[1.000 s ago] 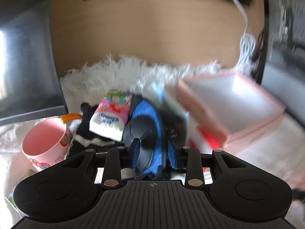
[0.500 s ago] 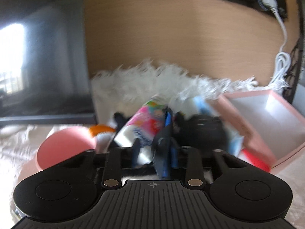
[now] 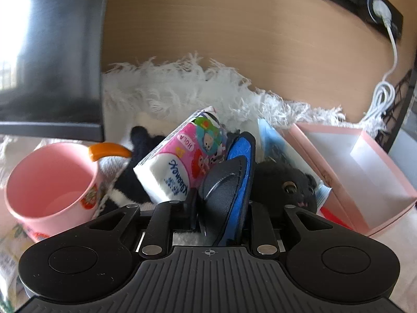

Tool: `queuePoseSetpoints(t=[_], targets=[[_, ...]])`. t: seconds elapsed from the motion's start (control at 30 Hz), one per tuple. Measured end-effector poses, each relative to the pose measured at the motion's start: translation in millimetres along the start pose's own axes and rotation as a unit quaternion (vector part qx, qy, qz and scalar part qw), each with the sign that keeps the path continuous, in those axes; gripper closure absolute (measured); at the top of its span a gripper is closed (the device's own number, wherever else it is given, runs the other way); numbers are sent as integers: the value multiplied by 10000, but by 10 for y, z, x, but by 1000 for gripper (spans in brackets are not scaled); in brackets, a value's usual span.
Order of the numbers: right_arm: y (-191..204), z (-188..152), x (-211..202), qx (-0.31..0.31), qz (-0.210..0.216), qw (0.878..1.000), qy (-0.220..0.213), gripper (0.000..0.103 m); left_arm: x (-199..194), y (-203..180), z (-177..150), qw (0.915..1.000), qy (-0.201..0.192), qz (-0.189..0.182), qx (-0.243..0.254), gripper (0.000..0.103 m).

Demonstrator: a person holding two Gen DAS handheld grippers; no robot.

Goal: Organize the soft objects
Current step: 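Carry both items into the pink box and open both grippers to release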

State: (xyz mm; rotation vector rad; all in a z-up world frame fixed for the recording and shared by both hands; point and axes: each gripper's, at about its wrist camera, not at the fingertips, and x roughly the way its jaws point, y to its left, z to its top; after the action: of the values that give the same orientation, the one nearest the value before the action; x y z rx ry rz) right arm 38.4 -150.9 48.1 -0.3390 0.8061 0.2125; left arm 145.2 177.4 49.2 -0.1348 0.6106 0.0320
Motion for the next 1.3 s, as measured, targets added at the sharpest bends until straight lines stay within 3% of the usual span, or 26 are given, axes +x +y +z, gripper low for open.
queuePoseSetpoints(t=[0.1, 0.4, 0.6, 0.8, 0.93, 1.03, 1.13, 1.17, 1.23, 1.3], targets=[[-26, 11, -23, 37, 6, 10000, -41, 83, -153, 27, -39, 9998, -171, 40, 75, 80], [30, 169, 37, -109, 324, 9991, -238, 83, -868, 28, -288, 9998, -145, -148, 80, 80], [47, 294, -37, -349, 536, 9969, -463, 83, -1347, -325, -540, 9959, 251, -833, 230, 80], [-64, 265, -234, -267, 584, 9958, -650, 83, -1464, -798, -603, 9830, 663, -1658, 419, 80], [-156, 160, -346, -121, 547, 9956, -755, 83, -1308, -1050, -284, 9794, 450, -1919, 431, 80], [-234, 92, -365, 58, 519, 9958, -758, 83, -1119, -1259, 157, 9811, -42, -1840, 596, 79], [-298, 67, -387, 181, 418, 9955, -829, 83, -789, -1389, 665, 9807, -532, -1870, 204, 76], [-312, 66, -397, 202, 390, 9952, -871, 83, -643, -1430, 773, 9828, -518, -1771, 108, 76], [-340, 55, -421, 247, 308, 9947, -948, 83, -291, -1508, 910, 9891, -110, -1468, -14, 75], [-367, 42, -433, 327, 264, 9943, -976, 83, -170, -1504, 902, 9912, -150, -1316, -83, 75]])
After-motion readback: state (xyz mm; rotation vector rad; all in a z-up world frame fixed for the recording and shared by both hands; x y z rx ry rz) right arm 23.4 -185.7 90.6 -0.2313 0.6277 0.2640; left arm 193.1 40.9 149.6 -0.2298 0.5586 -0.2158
